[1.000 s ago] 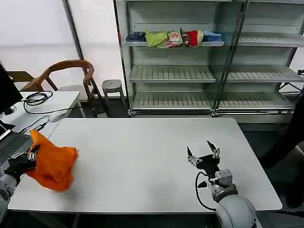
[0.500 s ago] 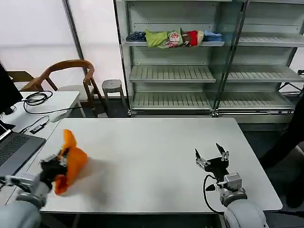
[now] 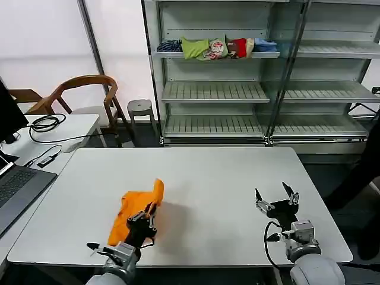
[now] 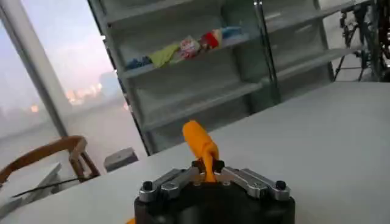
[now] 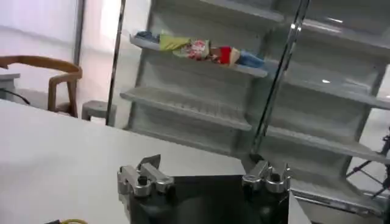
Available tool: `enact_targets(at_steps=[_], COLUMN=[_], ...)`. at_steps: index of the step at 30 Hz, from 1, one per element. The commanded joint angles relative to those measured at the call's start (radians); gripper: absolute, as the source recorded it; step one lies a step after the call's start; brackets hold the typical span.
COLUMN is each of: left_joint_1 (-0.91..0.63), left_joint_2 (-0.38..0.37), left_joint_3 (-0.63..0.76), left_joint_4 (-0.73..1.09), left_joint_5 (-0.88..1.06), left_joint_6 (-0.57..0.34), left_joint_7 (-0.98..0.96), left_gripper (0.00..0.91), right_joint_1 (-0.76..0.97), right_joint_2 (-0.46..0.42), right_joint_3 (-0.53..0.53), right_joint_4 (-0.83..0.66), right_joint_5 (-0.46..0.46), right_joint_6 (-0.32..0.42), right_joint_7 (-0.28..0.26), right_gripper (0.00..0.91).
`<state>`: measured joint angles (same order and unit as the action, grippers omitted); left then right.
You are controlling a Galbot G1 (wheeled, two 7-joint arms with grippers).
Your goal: Fold and organize the clothes.
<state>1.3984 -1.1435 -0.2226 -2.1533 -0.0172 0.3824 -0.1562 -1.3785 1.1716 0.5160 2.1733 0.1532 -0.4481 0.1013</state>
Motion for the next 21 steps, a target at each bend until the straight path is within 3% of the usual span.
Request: enact_targets(at_steps=[1, 4, 5, 6, 14, 21], left_joint_1=[-0.193, -0.206, -0.205, -0.203, -0.198, -0.229], left_joint_2=[-0.084, -0.069, -0.068, -0.070, -0.088, -0.090], left_joint_3=[0.129, 0.134, 0.141, 0.149, 0.227, 0.175], left_joint_4=[0.089, 0.120, 0.120, 0.119, 0.057, 0.017], left_joint_5=[0.082, 0.017, 0.005, -0.022, -0.280, -0.421], left_joint_6=[0.002, -0.001, -0.001, -0.001, -0.044, -0.044], left_joint_7=[-0.016, -0.006, -0.006, -0.006, 0.004, -0.002], left_gripper=[0.020, 0.030, 0.262, 0.907, 0.907, 0.907], right_joint_1=[0.004, 0.013, 0.017, 0.022, 0.051, 0.080], right_joint_2=[-0.003, -0.009, -0.010, -0.009, -0.006, 0.000], right_joint_3=[0.012, 0.012, 0.011, 0.011, -0.002, -0.025], right_joint_4=[0.002, 0.000, -0.001, -0.003, -0.015, -0.026], right_joint_5=[0.001, 0.001, 0.002, 0.002, 0.002, -0.004], right_joint_6=[-0.002, -0.002, -0.003, -0.003, -0.009, -0.009], right_joint_7=[-0.004, -0.008, -0.008, -0.008, -0.014, -0.019], right_gripper=[0.907, 0.907, 0.907, 0.907, 0.907, 0.907])
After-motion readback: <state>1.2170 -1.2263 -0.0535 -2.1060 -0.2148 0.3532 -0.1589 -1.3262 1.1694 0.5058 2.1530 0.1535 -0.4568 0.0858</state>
